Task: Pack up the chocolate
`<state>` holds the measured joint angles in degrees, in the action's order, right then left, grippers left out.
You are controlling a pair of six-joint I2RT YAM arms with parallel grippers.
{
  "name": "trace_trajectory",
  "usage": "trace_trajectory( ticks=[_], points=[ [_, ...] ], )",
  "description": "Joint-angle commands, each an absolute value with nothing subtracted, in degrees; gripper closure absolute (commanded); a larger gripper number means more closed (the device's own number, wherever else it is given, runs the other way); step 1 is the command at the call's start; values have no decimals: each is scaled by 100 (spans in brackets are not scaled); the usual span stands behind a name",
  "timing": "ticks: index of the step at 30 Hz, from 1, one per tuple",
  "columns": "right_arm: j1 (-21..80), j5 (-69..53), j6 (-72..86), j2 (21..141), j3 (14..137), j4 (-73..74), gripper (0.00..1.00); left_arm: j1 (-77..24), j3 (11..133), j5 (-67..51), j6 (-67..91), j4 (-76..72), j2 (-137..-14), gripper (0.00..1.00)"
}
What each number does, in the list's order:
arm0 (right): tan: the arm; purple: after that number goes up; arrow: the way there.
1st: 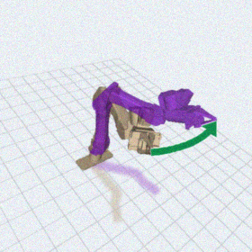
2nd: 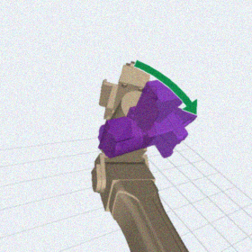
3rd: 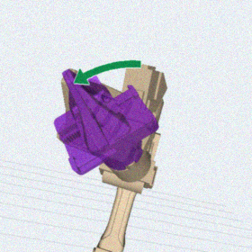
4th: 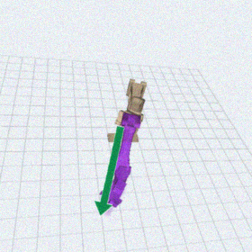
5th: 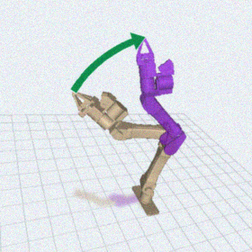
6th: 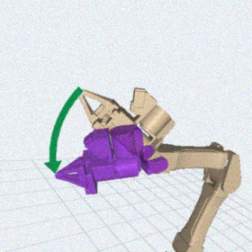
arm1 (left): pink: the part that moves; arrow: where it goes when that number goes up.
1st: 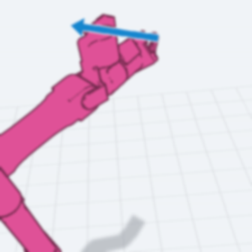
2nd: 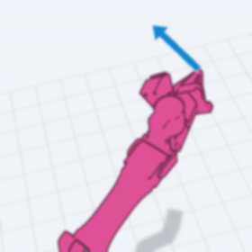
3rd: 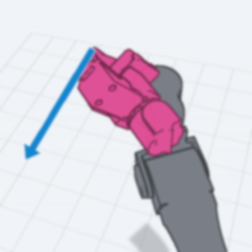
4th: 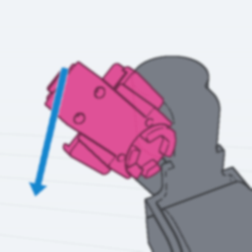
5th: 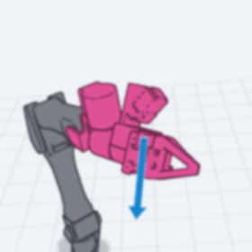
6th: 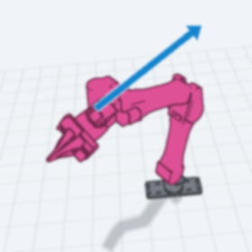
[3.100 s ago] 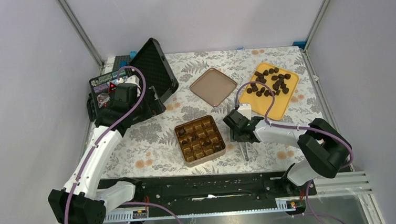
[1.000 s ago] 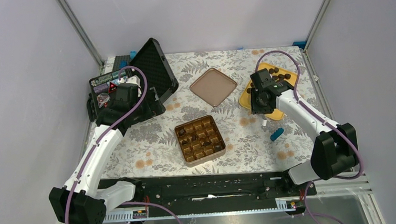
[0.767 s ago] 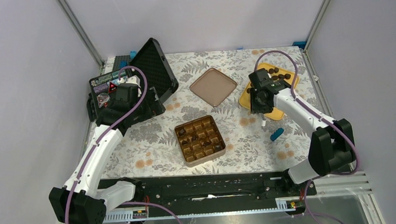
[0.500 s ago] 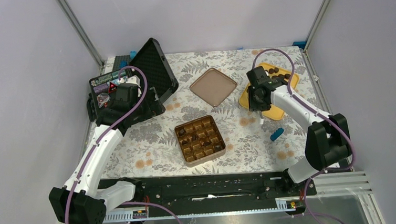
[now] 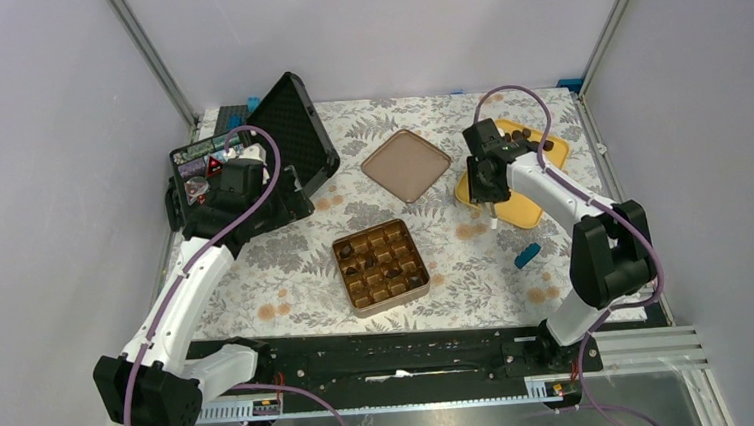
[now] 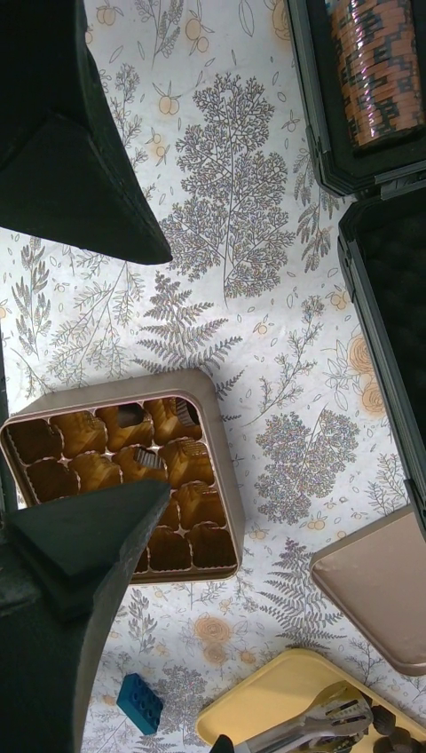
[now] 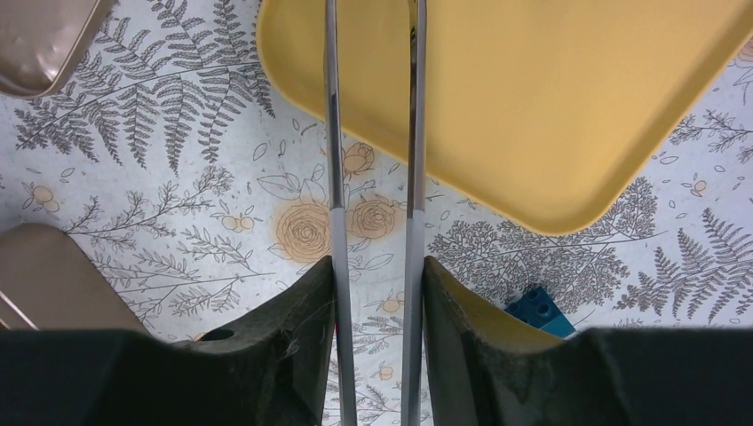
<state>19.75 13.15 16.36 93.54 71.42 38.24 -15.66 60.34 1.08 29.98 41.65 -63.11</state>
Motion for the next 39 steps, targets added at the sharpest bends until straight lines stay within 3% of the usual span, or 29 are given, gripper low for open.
trace_trajectory(
  ticks=[1,21,31,39],
  points=[
    [1942,1596,1539,9429,7468,3746,56,-1545,6058,246,2934,3918,-6262,1],
    [1944,1740,1478,9918,7680,3723,55,-1540,6100,213,2913,3917,-6300,1],
    [1942,1743,1526,9443,7395,3672,77,-1539,6138,185,2892,3937,-6310,1],
    [1933,1626,1629,8466,6968,3927,78,-1538,6127,197,2900,3937,-6287,1]
  ],
)
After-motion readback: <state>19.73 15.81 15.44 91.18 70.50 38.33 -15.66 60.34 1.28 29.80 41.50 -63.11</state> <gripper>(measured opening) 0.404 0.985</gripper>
